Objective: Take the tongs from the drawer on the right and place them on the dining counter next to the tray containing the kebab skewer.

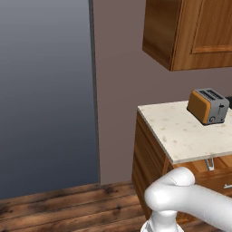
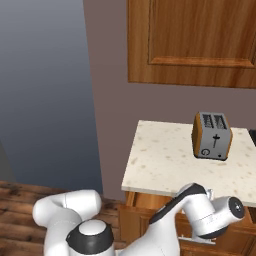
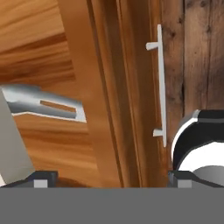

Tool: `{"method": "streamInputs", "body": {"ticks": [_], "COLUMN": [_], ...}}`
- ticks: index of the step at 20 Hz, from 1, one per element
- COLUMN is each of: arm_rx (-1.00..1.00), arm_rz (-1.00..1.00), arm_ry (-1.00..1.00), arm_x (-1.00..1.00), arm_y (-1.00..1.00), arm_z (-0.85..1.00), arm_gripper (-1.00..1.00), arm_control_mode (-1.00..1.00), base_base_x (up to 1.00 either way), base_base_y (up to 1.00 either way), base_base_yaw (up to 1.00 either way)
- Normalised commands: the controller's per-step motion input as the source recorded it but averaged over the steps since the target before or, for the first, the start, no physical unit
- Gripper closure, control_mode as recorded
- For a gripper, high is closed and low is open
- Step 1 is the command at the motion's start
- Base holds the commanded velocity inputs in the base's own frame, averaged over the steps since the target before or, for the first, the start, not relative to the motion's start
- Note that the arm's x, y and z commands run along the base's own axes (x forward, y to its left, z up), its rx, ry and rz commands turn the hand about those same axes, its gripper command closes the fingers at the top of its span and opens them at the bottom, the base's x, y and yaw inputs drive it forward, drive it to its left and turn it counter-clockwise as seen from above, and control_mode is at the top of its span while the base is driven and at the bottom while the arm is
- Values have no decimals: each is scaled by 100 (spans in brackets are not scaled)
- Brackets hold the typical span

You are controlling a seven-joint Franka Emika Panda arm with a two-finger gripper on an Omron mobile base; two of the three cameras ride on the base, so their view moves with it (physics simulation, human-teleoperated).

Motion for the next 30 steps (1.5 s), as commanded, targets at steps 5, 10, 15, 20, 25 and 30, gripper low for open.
{"method": "streamInputs", "body": {"ticks": [5,10,15,20,25,30], "arm_rx": [0,0,0,0,0,0], "arm_rz": [0,0,0,0,0,0], "arm_ry": [17,13,9,8,8,8], "arm_x": [0,0,1,0,0,-5], "arm_y": [0,0,0,0,0,0], "arm_z": [-24,-13,-11,-15,-17,-14], "arm_gripper": [-100,-100,-100,-100,-100,-100], "arm_control_mode": [-100,-100,-100,-100,-100,-100], "base_base_x": [0,0,0,0,0,0], "base_base_y": [0,0,0,0,0,0], "base_base_yaw": [0,0,0,0,0,0]}}
